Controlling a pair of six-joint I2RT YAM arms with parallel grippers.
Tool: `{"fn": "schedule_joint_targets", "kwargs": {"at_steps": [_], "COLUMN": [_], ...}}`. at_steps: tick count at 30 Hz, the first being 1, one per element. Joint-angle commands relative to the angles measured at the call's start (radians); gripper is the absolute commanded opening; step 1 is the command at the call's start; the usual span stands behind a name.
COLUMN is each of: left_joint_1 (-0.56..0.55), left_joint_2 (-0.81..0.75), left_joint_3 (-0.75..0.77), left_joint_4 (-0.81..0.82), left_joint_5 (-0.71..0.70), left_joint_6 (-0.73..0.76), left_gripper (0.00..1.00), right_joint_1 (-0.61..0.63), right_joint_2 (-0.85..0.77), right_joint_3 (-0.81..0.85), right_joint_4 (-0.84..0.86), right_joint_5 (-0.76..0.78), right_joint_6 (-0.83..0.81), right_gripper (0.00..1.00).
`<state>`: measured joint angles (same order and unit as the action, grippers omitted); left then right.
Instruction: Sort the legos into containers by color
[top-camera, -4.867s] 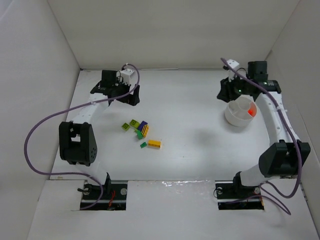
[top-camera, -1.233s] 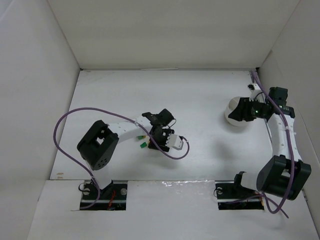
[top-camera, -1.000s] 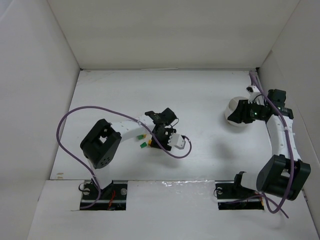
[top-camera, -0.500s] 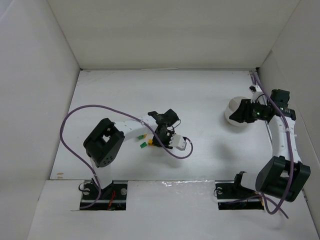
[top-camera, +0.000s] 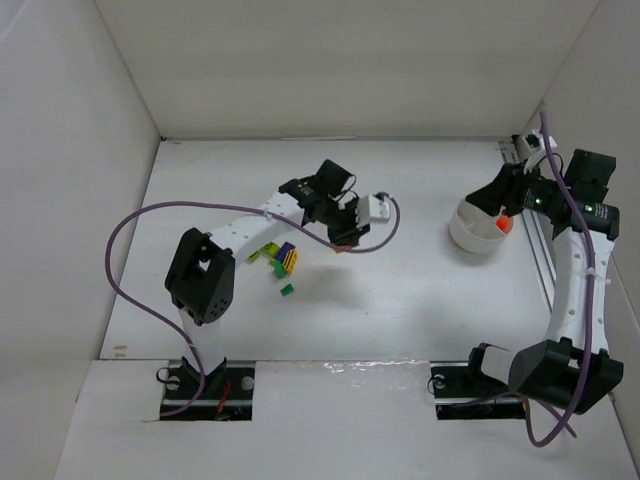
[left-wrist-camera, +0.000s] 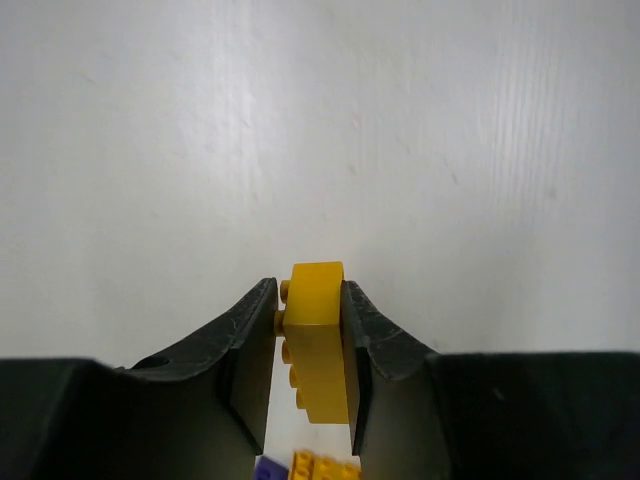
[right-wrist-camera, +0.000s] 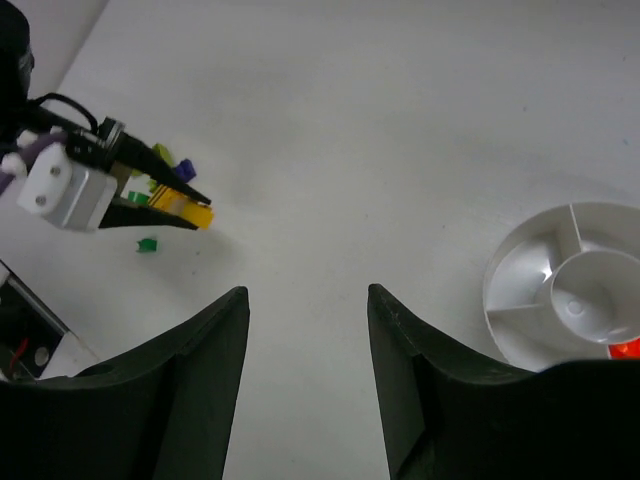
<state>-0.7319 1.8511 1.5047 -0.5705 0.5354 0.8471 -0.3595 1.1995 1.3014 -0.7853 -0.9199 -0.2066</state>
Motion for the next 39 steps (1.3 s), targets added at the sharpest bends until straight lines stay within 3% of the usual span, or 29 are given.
{"fn": "schedule_joint_targets", "kwargs": {"at_steps": [1, 4, 5, 6, 9, 14, 15, 22, 25, 27, 30, 39], "left_joint_1": [0.04, 0.04, 0.04, 0.04, 0.04, 0.022, 0.009, -0.054, -0.054, -0.035, 0.009, 0.173], "left_joint_2": [-0.023, -0.055, -0.055, -0.055, 0.0, 0.18, 0.227, 0.385, 0.396, 0.396, 0.361, 0.079], "left_joint_3": [0.06, 0.008, -0.013, -0.033, -0.046, 0.154, 0.175, 0.307, 0.307, 0.307, 0.273, -0.044], "left_joint_4": [0.188, 0.516, 0.707, 0.801, 1.071, 1.267, 1.306, 1.529, 1.641, 1.704, 1.79, 1.911], "left_joint_5": [0.218, 0.262, 0.262, 0.276, 0.276, 0.322, 0.322, 0.313, 0.276, 0.276, 0.299, 0.371], "left_joint_6": [-0.289, -0.463, -0.521, -0.637, -0.804, -1.106, -1.132, -1.213, -1.281, -1.356, -1.45, -1.673], "left_gripper": [0.0, 0.0, 0.0, 0.0, 0.0, 0.0, 0.0, 0.0, 0.0, 0.0, 0.0, 0.0], "right_joint_1": [-0.006, -0.006, -0.006, -0.006, -0.006, -0.006, -0.006, -0.006, -0.006, -0.006, -0.006, -0.006], "right_joint_2": [-0.038, -0.028, -0.028, -0.028, -0.05, -0.121, -0.133, -0.115, -0.104, -0.08, -0.071, 0.058], "right_joint_3": [0.105, 0.169, 0.182, 0.193, 0.216, 0.216, 0.207, 0.237, 0.208, 0.19, 0.098, 0.015], "right_joint_4": [0.04, 0.058, 0.073, 0.092, 0.167, 0.348, 0.371, 0.331, 0.212, 0.068, 0.002, 0.128], "right_joint_5": [-0.082, -0.092, -0.092, -0.092, -0.092, -0.047, -0.03, 0.009, 0.004, -0.058, -0.134, -0.402], "right_joint_6": [0.12, 0.205, 0.226, 0.245, 0.323, 0.472, 0.519, 0.515, 0.409, 0.207, 0.046, 0.047], "right_gripper": [0.56, 0.56, 0.56, 0.56, 0.58, 0.64, 0.69, 0.66, 0.62, 0.59, 0.58, 0.59]}}
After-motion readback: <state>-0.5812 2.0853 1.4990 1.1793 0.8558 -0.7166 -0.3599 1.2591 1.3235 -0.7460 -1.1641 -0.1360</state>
